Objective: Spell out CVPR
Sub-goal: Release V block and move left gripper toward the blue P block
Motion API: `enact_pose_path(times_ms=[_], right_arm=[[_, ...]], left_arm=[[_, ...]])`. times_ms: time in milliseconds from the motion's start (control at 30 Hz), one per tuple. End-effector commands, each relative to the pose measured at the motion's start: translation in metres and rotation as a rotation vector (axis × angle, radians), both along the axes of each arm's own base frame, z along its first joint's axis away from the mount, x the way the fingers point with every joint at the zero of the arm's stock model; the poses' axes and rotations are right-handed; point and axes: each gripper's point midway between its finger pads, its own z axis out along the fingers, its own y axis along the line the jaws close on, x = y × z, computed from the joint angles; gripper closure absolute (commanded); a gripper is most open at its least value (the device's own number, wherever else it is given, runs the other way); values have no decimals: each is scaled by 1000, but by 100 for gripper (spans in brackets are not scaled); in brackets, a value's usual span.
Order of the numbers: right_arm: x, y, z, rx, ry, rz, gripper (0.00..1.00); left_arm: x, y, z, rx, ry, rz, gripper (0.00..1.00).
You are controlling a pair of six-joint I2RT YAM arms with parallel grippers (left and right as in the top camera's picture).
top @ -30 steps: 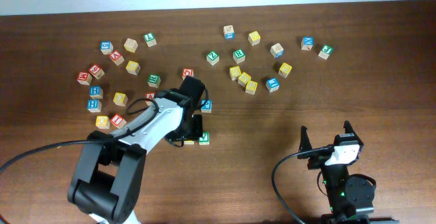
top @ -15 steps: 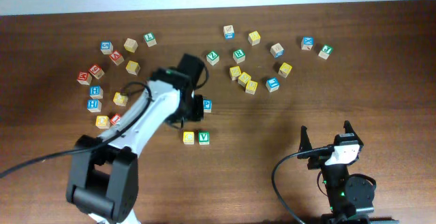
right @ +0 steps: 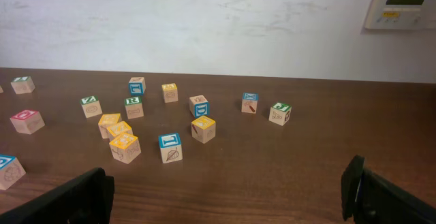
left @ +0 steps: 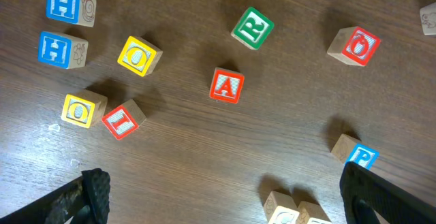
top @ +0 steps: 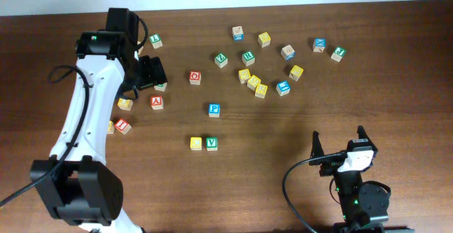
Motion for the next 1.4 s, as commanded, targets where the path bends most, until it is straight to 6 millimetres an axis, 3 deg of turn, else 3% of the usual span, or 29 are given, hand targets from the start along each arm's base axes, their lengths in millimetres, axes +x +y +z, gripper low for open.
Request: enact_pose_path(times_ms=[0,400,433,467,567,767,1033,1100,1267,1300,1367], right_arm=[[0,-3,-3,7,6,-15,2],[0,-3,-3,7,6,-15,2],[0,-3,-3,7,6,-15,1],[0,-3,-3,7,6,-15,2],[0,-3,-3,7,6,-15,2],[0,-3,-3,7,6,-15,2],[0,-3,-3,7,6,-15,2],[0,-3,-3,7,6,-15,2],[0,-3,-3,7,6,-15,2],[0,-3,-3,7,6,-15,2],[0,-3,-3,7,6,-15,2]], left_arm=[[0,-6,5,-33,-12,-10,1],[49,-12,22,-59,-221,-17,1],[51,-9,23,-44,-231,-11,1],[52,7,24,39,-239,23,1],[51,16,22,89,-235,40,1],[52,15,5,89,-193,37,1],[57,2,-36,28,-103,13,1],[55,-10,-45,-32,-74,-16,1],[45,-79,-51,-119,-43,-314,0],[33,-101,-54,-112,-14,-370,1],[18,-127,-55,-111,19,-423,1]])
